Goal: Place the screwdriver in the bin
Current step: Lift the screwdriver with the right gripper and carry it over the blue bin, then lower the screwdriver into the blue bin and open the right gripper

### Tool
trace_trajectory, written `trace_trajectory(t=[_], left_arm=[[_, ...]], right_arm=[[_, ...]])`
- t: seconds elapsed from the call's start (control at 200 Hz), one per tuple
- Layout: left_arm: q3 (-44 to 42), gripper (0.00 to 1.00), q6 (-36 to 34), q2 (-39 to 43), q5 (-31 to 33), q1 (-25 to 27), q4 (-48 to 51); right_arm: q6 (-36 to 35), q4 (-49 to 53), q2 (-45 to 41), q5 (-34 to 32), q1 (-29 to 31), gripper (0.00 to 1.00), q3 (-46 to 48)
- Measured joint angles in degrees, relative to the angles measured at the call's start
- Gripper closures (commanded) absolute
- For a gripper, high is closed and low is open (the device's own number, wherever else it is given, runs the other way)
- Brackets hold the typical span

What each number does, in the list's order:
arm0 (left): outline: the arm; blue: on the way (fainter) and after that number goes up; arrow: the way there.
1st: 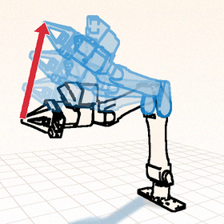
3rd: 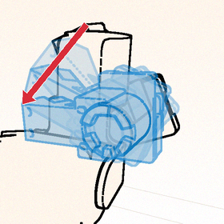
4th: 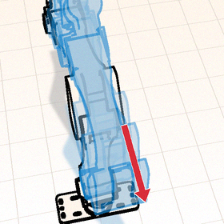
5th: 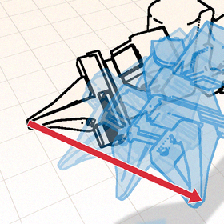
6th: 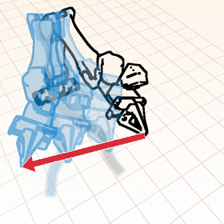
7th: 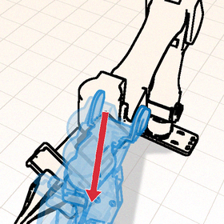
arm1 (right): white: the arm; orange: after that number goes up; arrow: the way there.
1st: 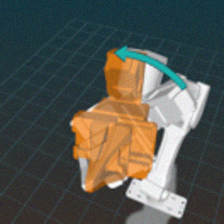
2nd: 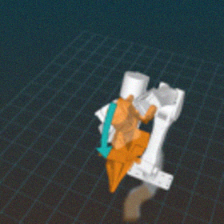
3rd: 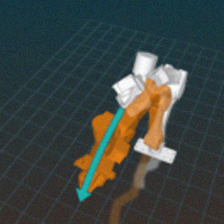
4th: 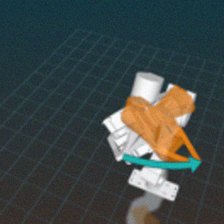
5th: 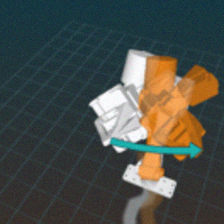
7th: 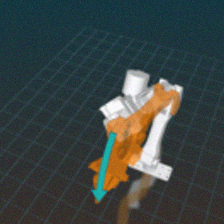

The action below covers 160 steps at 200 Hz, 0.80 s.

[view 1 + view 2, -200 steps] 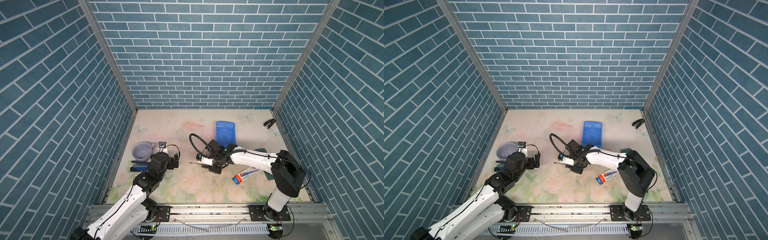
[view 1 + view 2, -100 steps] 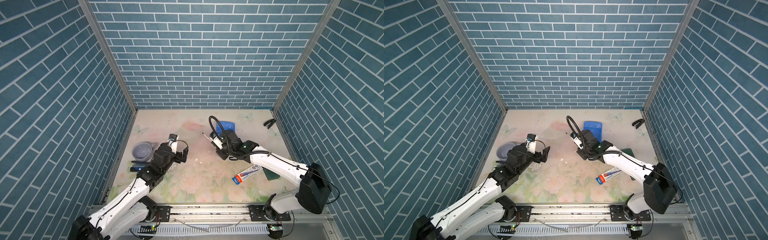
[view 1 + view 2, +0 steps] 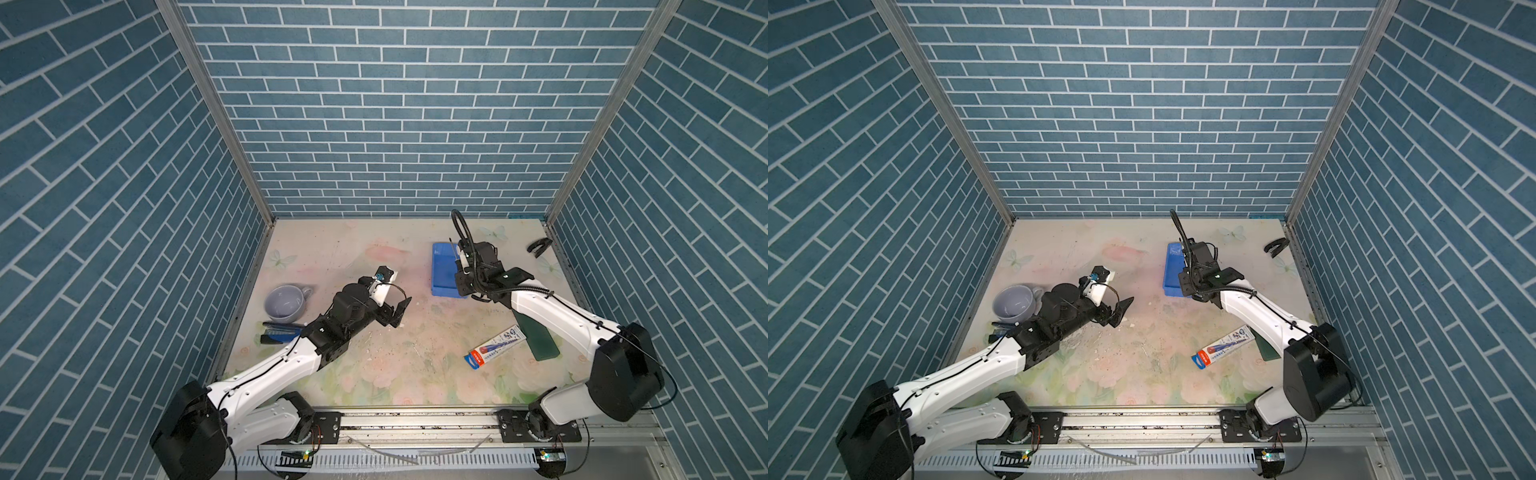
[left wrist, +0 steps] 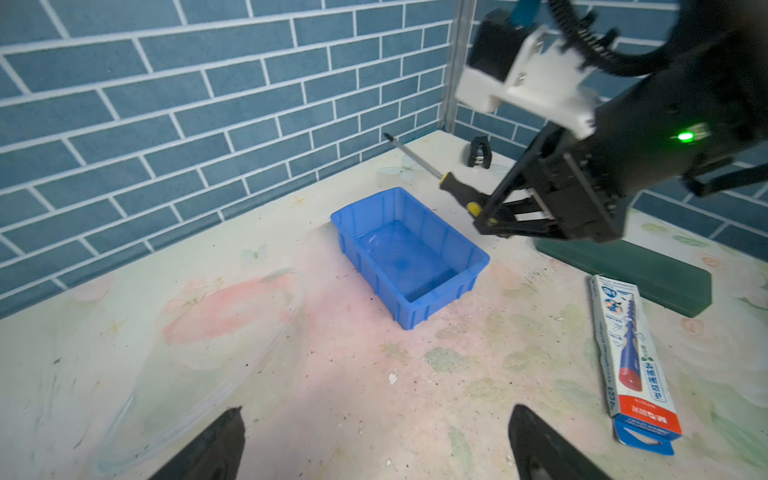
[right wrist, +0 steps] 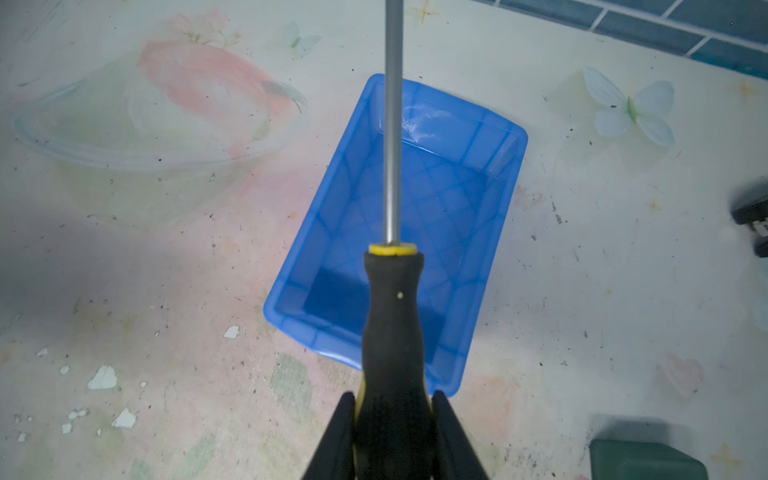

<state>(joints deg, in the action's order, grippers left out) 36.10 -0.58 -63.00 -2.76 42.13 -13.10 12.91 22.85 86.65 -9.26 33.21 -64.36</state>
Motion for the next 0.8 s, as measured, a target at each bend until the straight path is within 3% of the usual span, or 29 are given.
trace_trajectory(t=[0.435, 0.8], left_arm=[[0.42, 0.00, -3.19, -1.66, -4.20, 1.73, -0.98], [0.42, 0.00, -4.24, -1.66, -4.11, 1.75, -0.79]], right_arm=[[2.29, 4.07, 16.76, 7.37, -4.13, 1.00, -12.41], [-0.42, 6.71, 27.28, 8.61, -5.64, 1.00, -19.65]])
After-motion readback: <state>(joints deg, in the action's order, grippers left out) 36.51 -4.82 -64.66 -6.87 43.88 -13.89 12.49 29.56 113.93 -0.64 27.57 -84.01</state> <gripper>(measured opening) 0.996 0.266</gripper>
